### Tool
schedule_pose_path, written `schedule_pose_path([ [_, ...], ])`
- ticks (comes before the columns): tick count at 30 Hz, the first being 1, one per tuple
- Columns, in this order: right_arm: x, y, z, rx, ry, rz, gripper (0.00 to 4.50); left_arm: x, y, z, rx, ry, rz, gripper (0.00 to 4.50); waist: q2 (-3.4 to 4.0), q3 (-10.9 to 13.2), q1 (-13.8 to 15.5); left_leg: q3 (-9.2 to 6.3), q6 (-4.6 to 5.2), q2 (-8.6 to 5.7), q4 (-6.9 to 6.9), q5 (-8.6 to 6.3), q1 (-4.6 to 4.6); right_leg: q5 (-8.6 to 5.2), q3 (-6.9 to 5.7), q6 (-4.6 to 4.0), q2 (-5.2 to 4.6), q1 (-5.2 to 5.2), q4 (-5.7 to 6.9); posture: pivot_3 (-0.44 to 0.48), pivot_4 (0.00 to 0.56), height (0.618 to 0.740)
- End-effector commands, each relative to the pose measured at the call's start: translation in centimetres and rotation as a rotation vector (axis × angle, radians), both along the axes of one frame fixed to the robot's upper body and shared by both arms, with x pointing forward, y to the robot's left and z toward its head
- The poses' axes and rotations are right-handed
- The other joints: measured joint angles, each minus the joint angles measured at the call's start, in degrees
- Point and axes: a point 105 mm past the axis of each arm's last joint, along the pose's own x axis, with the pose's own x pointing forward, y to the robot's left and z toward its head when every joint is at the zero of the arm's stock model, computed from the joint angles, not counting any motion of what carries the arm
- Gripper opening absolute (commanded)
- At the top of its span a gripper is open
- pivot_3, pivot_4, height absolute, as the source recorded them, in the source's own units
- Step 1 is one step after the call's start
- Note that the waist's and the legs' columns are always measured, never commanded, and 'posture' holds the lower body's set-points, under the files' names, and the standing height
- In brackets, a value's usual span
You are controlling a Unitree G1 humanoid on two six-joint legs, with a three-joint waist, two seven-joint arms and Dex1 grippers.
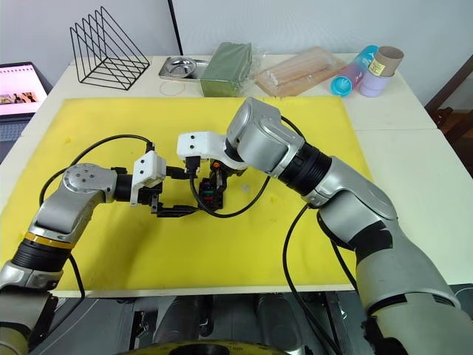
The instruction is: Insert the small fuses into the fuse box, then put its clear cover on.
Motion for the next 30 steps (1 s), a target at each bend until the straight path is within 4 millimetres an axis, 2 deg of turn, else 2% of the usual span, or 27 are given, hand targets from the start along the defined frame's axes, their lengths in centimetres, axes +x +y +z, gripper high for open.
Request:
schedule_pose_path([
  [1, -0.7, 0.6, -0.5, -0.016, 0.025, 0.036, 0.04, 0.1, 0.5, 0.7, 0.0, -0.032, 0.01, 4.5, 0.0, 0.0, -0.01, 0.0, 0.0, 0.0, 0.0, 0.0, 0.0, 0.0, 0.0, 0.0, 0.0, 0.0, 0.0, 0.0, 0.15, 0.74],
  [10, -1.0, 0.7, -0.9, -0.022, 0.033, 0.047, 0.04, 0.4, 1.7, 0.8, 0.007, -0.035, 0.053, 4.5, 0.0, 0.0, -0.02, -0.01, 0.0, 0.0, 0.0, 0.0, 0.0, 0.0, -0.01, 0.0, 0.01, 0.0, 0.0, 0.0, 0.15, 0.74],
  [30, -0.9, 1.0, 0.1, 0.012, 0.022, 0.04, 0.04, 0.0, 2.0, 0.7, 0.008, -0.009, 0.042, 4.5, 0.0, 0.0, -0.04, 0.0, 0.0, 0.0, -0.01, 0.0, 0.0, 0.0, -0.01, -0.01, 0.01, -0.01, 0.0, 0.0, 0.15, 0.74],
])
